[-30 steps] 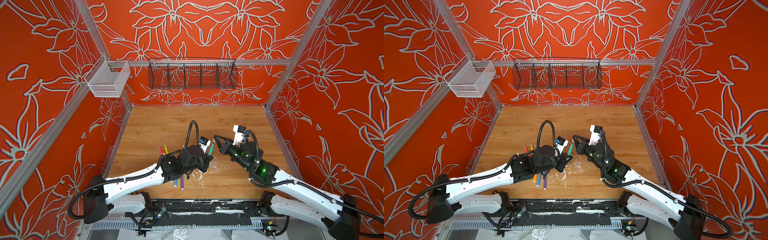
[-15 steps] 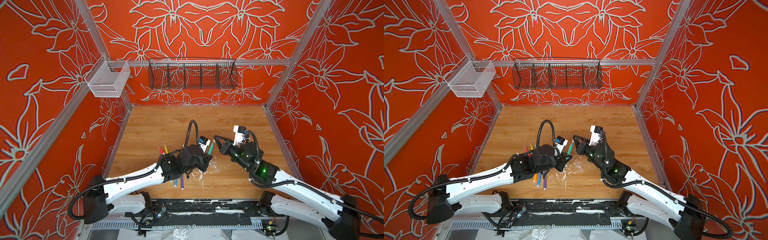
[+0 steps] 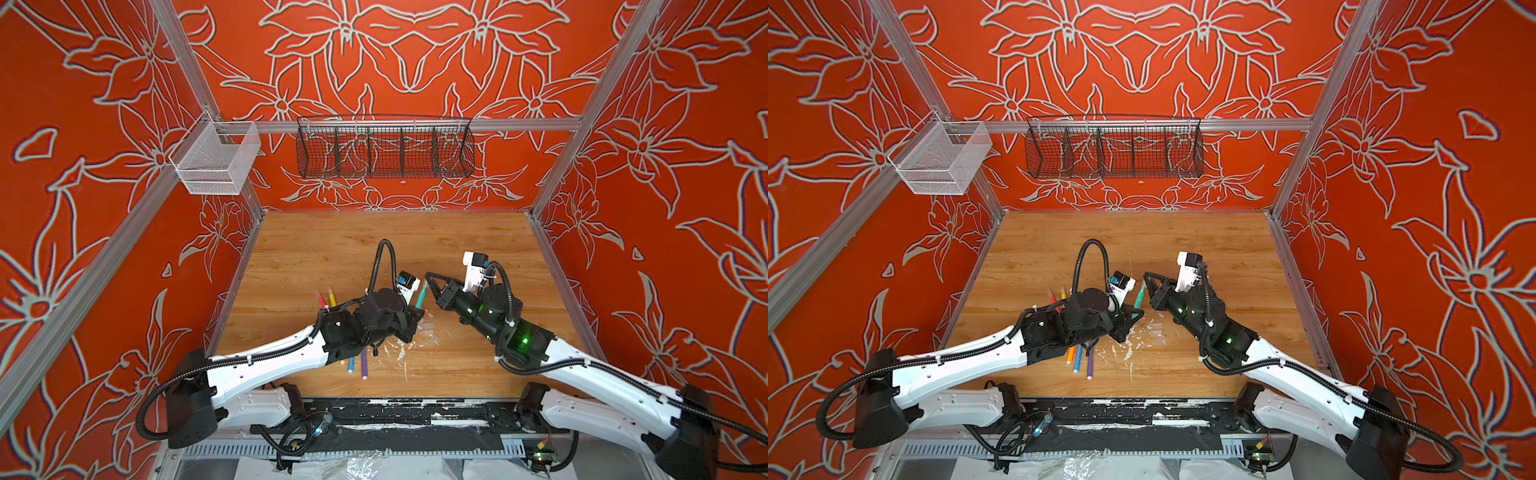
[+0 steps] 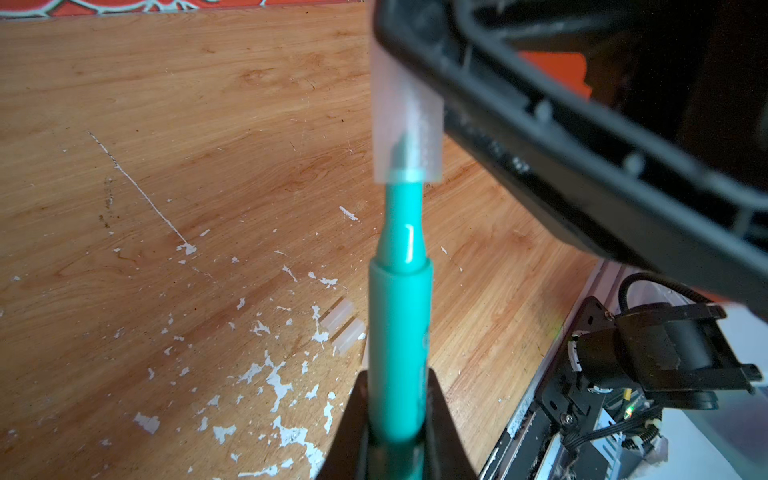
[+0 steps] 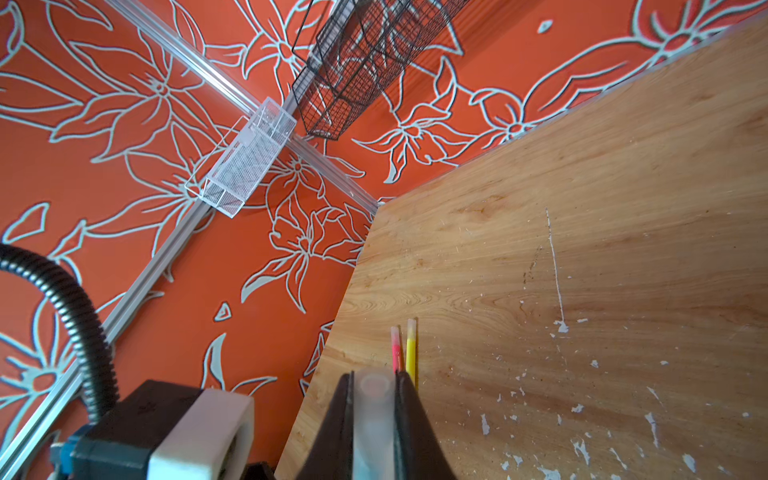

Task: Insert the pens into the pen caps
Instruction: 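Lower the cap with the right gripper onto the green marker tip, then press the cap down onto the green marker held by the left gripper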

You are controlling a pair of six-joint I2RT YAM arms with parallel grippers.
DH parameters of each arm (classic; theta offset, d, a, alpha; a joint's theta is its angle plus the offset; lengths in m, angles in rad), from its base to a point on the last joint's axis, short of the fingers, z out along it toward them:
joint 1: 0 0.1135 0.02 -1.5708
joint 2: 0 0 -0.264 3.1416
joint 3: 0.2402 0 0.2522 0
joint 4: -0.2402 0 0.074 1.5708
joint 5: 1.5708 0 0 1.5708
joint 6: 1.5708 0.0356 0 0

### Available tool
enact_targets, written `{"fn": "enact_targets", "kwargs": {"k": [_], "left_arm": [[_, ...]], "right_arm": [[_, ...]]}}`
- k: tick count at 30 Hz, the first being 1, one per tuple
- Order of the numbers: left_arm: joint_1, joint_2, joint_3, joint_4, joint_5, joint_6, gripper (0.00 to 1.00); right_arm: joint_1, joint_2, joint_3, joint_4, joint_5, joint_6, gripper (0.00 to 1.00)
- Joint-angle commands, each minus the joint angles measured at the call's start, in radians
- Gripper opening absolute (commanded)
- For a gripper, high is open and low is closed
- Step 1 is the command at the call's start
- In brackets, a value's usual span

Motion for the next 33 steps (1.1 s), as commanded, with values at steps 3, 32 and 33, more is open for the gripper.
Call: {"fn": "enact_targets", "kwargs": {"k": [3,32,33], "left_arm": [[0.021,0.003,0.049,-0.002,-0.008,0.028,0.0],[0.103,-0.061,0.006,0.032,0.073,0.13,0.0],[0.103,-0.068,-0.004,0.036,0.083,0.138,0.0]], "right_arm": [[0.012,0.015,-0.004,0.016,-0.035,0.014,0.11],[0.048,-0.08,0.08,-0.219,0.09,-0.112,0.49],[0.049,-0.088,0.092,-0.234,0.099,-0.124,0.5]]}}
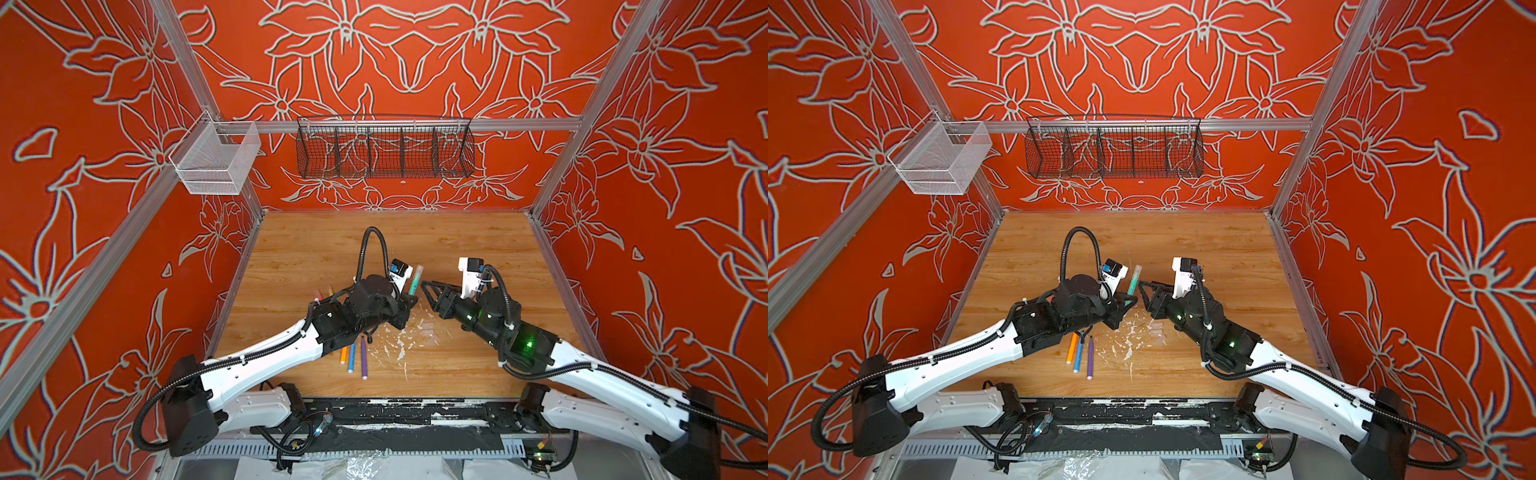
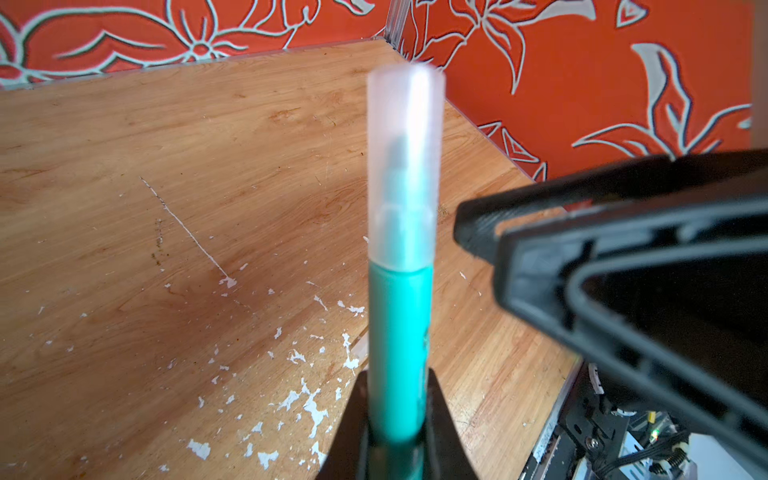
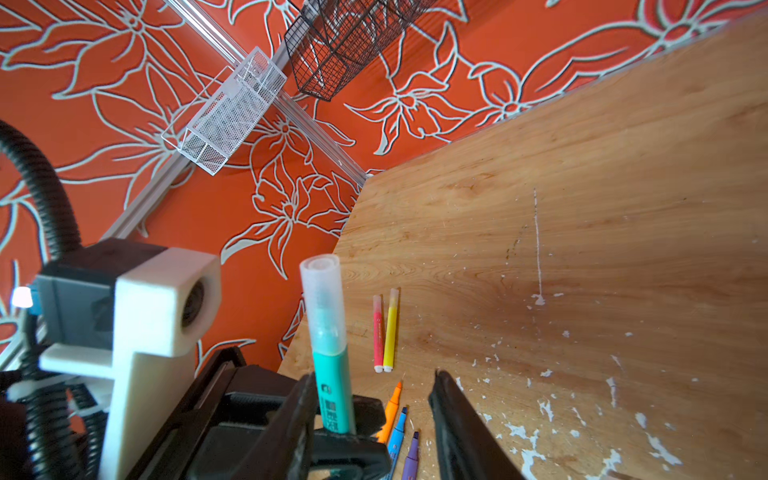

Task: Insert the pens into the pen caps
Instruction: 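Press the cap down onto the green marker held by the left gripper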

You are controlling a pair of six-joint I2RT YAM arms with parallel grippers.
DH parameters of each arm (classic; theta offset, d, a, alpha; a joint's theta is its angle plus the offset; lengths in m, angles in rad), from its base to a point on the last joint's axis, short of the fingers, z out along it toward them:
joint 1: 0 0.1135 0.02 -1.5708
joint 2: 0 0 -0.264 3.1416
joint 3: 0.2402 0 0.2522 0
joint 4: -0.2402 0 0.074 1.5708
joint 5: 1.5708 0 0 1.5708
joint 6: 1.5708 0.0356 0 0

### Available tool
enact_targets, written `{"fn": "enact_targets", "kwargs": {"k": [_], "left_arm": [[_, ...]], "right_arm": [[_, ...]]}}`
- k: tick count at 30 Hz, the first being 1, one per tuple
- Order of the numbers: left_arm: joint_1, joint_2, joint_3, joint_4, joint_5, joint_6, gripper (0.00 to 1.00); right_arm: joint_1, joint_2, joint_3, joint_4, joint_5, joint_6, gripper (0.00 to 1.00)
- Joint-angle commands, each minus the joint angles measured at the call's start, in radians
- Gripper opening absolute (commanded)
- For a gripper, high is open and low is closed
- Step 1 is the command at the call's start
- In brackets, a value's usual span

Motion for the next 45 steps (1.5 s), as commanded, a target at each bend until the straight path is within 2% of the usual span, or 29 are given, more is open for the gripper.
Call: {"fn": "enact_targets", "kwargs": {"k": [1,9,26,40,45], "left_arm": [[0.001,-0.041,-0.027,0.04,0.033,0.041,0.0],[0.001,-0.054,-0.065,0.053,0.063,0.063,0.0],[0.0,-0.064,-0.097,0.09,0.124,0.074,0.0],[0.0,-0.062,-0.092,0.091,0.126,0.075,0.0],[0.0,-0.067,-0.091,0.093,0.126,0.076,0.0]], "right_arm": [[0.003,-0.038,0.065,-0.083,0.062,-0.051,0.5],[0.002,0.016,0.125,-0.047,0.006,-0.072,0.52],[0.0,0.154,0.189,-0.024,0.021,-0.06,0.53],[-0.002,0.204,0.204,-0.012,0.016,-0.058,0.39],[-0.002,0.197,0.193,-0.004,0.025,-0.067,0.27]]}}
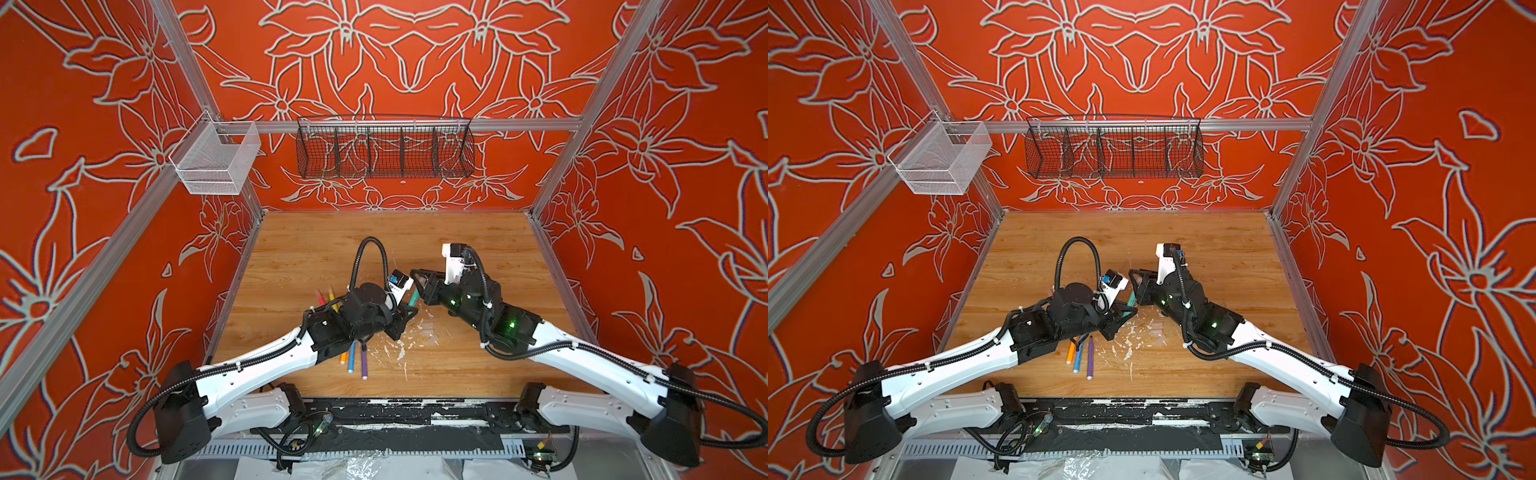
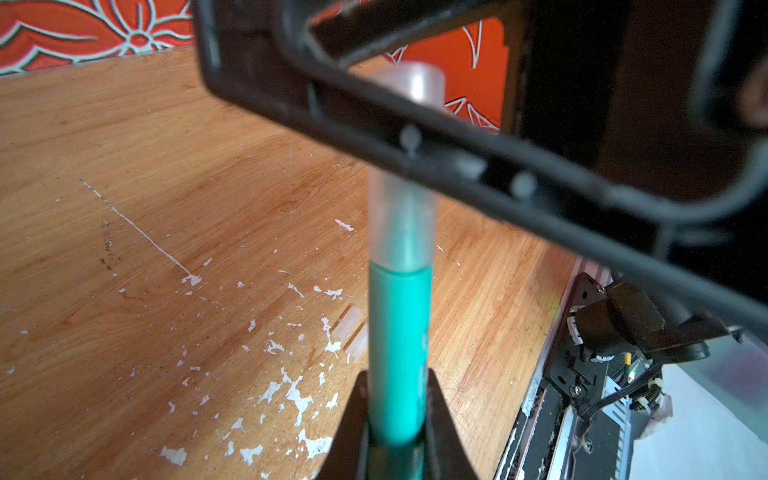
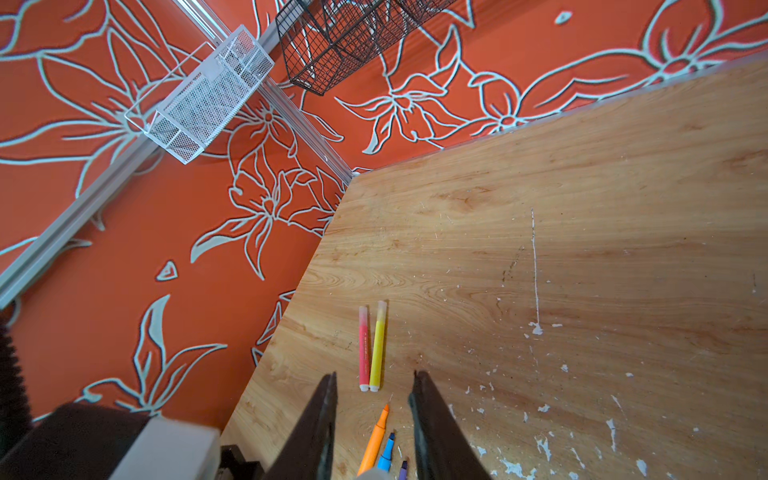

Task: Insert the pens into the pen caps
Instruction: 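Press the cap down onto the green marker held by the left gripper, then push the cap further down with the right gripper while the left gripper holds the marker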

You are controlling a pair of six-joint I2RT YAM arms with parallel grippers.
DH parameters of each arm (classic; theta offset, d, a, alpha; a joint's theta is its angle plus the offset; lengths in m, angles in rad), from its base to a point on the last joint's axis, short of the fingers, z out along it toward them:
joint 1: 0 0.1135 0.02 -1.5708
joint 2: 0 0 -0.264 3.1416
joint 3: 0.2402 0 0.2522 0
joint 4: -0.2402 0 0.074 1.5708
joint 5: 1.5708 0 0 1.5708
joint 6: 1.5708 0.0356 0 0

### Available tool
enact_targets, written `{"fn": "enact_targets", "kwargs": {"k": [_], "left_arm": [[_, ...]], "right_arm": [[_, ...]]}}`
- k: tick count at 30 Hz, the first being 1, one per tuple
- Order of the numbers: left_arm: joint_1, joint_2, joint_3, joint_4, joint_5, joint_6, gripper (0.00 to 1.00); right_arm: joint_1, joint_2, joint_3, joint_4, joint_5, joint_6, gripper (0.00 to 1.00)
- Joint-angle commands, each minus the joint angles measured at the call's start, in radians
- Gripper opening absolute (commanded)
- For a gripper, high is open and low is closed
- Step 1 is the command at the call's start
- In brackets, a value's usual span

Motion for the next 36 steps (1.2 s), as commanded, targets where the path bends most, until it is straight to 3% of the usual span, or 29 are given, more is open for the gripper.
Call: {"fn": "enact_targets", "kwargs": {"k": [1,6,9,18,36], "left_arm": [[0.0,-0.025,0.001,0.033,0.009,0.018,0.0],[0.0,-0.01,0.028,0.029,-0.013,0.033,0.0],[0.0,-0.002,0.061,0.021,-0.057,0.04,0.0],[0.001,0.037,0.168,0.037,-0.137,0.071,0.0],[0.078,0.094,0.345,0.001,-0.144,0.087,0.0]], "right_arm": [[-0.002,-0.006,0.022,0.023,0.02,0.005,0.25],[-0.001,-0.003,0.013,0.03,0.014,0.011,0.11],[0.0,-0.003,0.005,0.032,0.004,0.015,0.07],[0.006,0.028,-0.032,0.065,-0.036,0.045,0.03],[0.068,0.042,-0.124,0.13,0.015,0.062,0.0]]}}
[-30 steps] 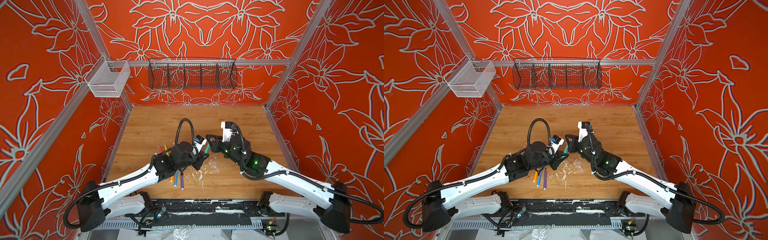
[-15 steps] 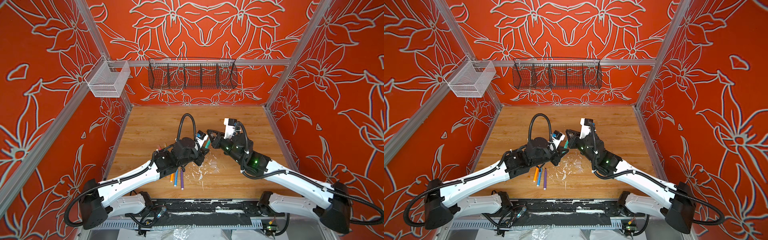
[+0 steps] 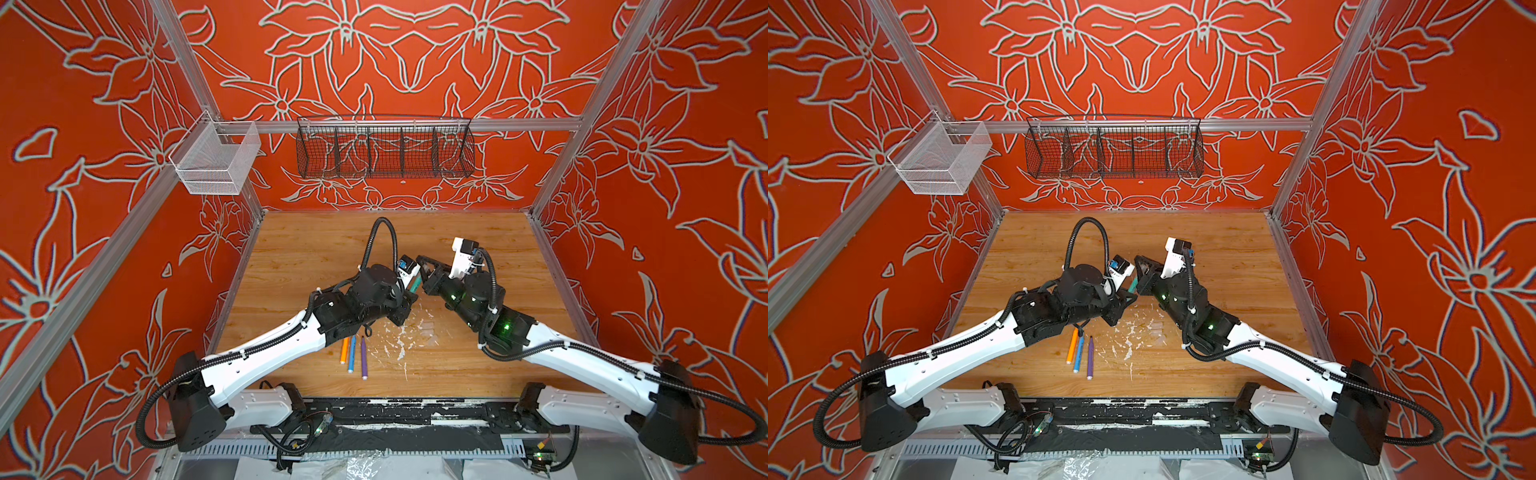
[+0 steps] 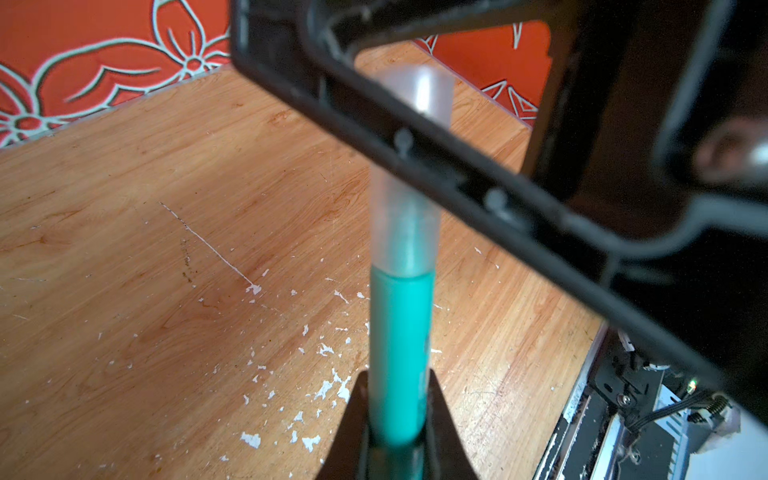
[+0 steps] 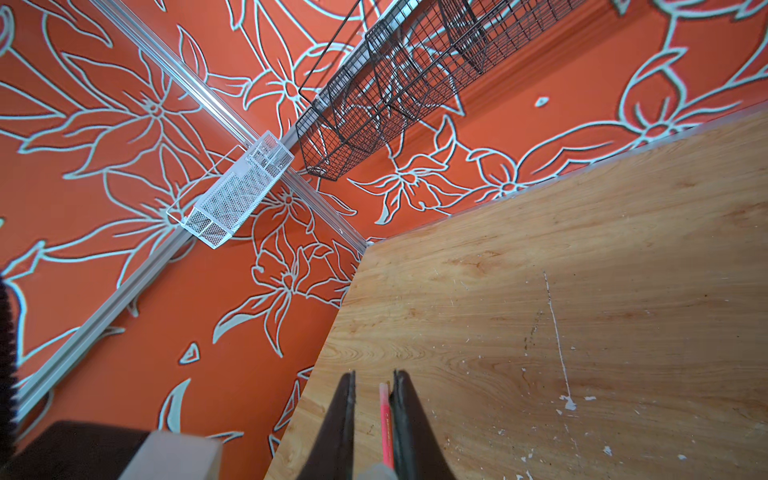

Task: Insert the pens into the pen caps
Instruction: 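Push the cap further down with the right gripper while the left gripper holds the marker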

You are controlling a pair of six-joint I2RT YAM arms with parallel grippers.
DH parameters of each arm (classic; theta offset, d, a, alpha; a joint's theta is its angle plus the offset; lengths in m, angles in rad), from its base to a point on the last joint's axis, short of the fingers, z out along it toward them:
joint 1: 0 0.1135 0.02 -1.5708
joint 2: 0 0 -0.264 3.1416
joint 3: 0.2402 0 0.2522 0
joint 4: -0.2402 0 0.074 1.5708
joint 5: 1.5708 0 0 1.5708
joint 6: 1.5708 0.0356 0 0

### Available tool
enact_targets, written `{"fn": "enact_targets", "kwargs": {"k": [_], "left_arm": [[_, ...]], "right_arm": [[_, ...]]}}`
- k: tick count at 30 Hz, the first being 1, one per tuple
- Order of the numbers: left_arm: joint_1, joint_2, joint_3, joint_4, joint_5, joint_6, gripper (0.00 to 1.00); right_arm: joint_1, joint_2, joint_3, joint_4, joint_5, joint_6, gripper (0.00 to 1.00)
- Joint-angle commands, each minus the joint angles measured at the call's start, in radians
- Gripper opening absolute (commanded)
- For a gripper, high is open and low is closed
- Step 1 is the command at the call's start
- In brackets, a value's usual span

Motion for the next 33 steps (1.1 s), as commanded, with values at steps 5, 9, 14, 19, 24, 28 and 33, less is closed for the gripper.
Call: {"fn": "enact_targets", "kwargs": {"k": [5,9,14,19,24,28,33], "left_arm": [[0.063,-0.003,0.099,0.245,-0.054,-0.006,0.0],[0.068,-0.008,0.079,0.278,-0.058,-0.001,0.0],[0.07,-0.022,0.066,0.297,-0.057,0.0,0.0],[0.07,-0.045,0.043,0.328,-0.077,-0.001,0.0],[0.07,-0.083,0.02,0.367,-0.098,0.0,0.0],[0.07,-0.109,-0.005,0.419,-0.083,0.002,0.0],[0.07,-0.1,0.016,0.413,-0.096,0.014,0.0]], "right_arm": [[0.093,0.021,-0.062,-0.119,-0.099,0.022,0.0],[0.138,0.021,-0.063,-0.117,-0.058,0.013,0.0],[0.173,0.023,-0.078,-0.108,-0.029,0.024,0.0],[0.211,-0.001,-0.098,-0.1,0.021,0.015,0.0],[0.22,-0.025,-0.124,-0.101,0.035,0.028,0.0],[0.24,-0.024,-0.132,-0.089,0.027,0.039,0.0],[0.26,-0.052,-0.16,-0.075,0.054,0.052,0.0]]}}
